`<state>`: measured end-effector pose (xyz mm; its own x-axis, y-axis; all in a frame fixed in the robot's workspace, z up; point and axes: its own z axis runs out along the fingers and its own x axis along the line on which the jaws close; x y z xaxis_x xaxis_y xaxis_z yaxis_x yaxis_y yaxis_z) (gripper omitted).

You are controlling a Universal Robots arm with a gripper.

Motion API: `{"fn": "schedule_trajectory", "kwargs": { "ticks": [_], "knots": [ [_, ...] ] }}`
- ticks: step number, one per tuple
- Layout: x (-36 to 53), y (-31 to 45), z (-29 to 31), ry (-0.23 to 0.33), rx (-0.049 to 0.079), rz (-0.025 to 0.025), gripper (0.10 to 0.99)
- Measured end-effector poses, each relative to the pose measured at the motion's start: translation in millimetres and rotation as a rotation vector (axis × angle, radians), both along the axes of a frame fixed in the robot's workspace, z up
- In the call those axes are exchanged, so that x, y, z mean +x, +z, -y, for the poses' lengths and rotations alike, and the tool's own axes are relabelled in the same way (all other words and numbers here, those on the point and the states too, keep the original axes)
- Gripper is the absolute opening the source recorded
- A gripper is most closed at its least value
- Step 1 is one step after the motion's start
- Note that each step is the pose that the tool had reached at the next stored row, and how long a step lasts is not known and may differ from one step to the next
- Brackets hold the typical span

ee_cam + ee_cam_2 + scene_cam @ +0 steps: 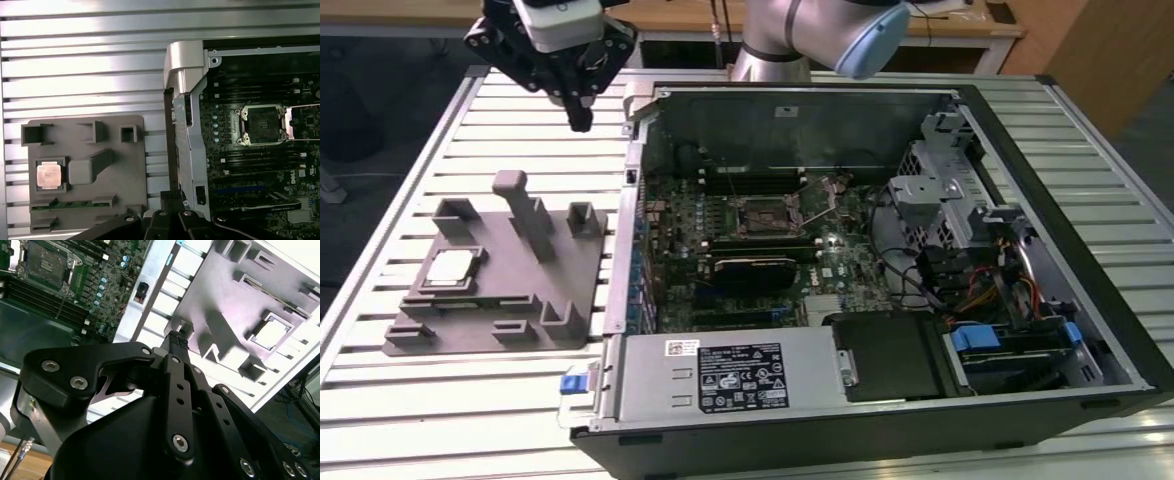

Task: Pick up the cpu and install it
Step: 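Reach for the cpu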

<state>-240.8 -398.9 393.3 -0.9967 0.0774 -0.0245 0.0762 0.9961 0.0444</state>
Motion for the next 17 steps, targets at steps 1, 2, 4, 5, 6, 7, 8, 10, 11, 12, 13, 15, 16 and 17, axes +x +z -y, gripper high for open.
{"fn": "schedule_trajectory", "kwargs": {
  "ticks": [1, 2, 4, 5, 6, 7, 8, 10, 11, 12, 13, 15, 16, 17],
  "knots": [
    [-1.6, 0.0, 0.0, 0.000, 0.000, 0.0000, 0.106],
    [-3.3, 0.0, 0.0, 0.000, 0.000, -0.0001, 0.106],
    [-7.0, 0.0, 0.0, 0.000, 0.000, 0.0000, 0.106],
    [-9.1, 0.0, 0.0, 0.000, 0.000, -0.0001, 0.106],
    [-10.8, 0.0, 0.0, -0.001, 0.000, 0.0000, 0.106],
    [-12.4, 0.0, 0.0, -0.001, 0.000, 0.0000, 0.106],
    [-14.2, 0.1, 0.0, -0.001, 0.000, -0.0001, 0.106],
    [-17.4, 0.0, 0.0, -0.001, 0.000, 0.0000, 0.106],
    [-19.1, 0.0, 0.0, -0.001, 0.000, -0.0001, 0.106],
    [-20.8, 0.0, 0.0, -0.001, 0.000, 0.0000, 0.106],
    [-22.4, 0.0, 0.0, -0.001, 0.000, 0.0000, 0.106],
    [-25.7, 0.0, 0.0, -0.001, 0.000, 0.0000, 0.106],
    [-27.3, 0.0, 0.0, -0.001, 0.000, 0.0000, 0.106],
    [-28.9, 0.0, 0.0, -0.001, 0.000, 0.0000, 0.106]
  ]
}}
